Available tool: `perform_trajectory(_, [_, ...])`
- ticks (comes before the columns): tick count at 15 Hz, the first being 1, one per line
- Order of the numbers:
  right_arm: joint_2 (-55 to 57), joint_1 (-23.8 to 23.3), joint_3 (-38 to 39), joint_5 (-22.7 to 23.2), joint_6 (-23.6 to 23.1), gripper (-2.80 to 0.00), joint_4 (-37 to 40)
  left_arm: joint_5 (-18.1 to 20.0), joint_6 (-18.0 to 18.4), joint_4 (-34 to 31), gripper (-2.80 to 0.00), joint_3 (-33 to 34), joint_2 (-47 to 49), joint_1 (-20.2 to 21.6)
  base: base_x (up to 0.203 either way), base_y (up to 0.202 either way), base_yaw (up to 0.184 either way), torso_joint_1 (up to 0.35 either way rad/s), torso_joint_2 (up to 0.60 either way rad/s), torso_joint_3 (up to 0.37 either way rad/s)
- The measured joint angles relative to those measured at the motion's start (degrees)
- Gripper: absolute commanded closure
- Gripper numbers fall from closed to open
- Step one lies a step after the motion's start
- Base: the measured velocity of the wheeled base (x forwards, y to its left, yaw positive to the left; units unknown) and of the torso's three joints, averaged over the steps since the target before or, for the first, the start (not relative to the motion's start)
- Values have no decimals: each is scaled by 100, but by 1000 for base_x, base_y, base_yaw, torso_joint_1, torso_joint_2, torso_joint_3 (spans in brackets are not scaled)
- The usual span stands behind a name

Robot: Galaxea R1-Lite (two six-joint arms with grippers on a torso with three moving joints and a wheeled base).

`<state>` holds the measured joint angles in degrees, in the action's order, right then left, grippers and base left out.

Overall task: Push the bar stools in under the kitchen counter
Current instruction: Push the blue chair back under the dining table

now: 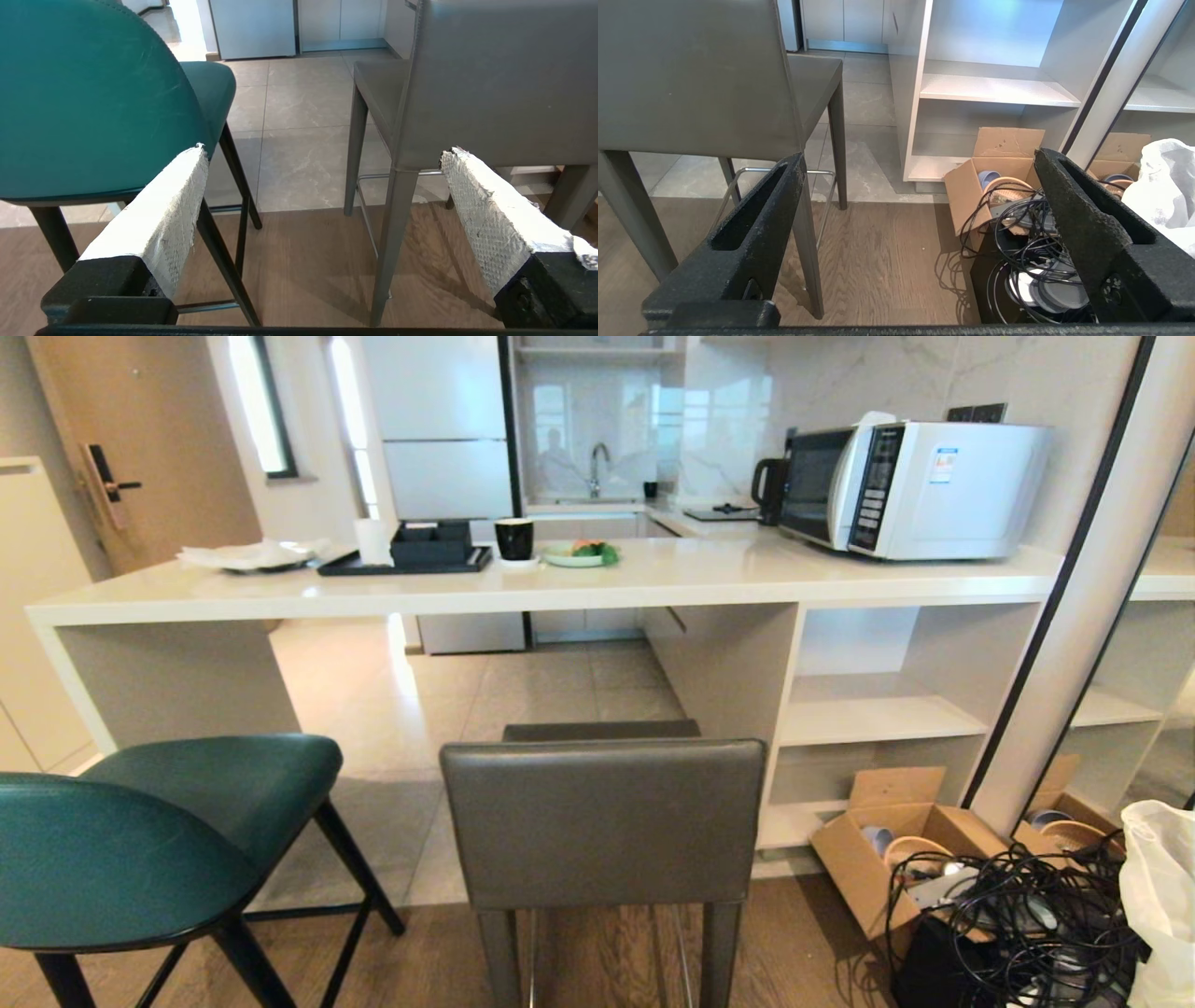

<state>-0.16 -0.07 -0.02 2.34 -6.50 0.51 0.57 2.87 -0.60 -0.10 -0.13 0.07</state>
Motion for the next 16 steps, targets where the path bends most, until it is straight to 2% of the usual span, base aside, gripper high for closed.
perform_trajectory(11, [0, 0, 2, -41, 6, 0, 17, -9, -34, 0, -280, 0, 0, 0, 0, 0, 0, 0, 0, 0])
perform_trajectory(16, [0, 7, 2, -50, 133, 0, 16, 33, 117, -2, -280, 0, 2, 0, 0, 0, 0, 0, 0, 0])
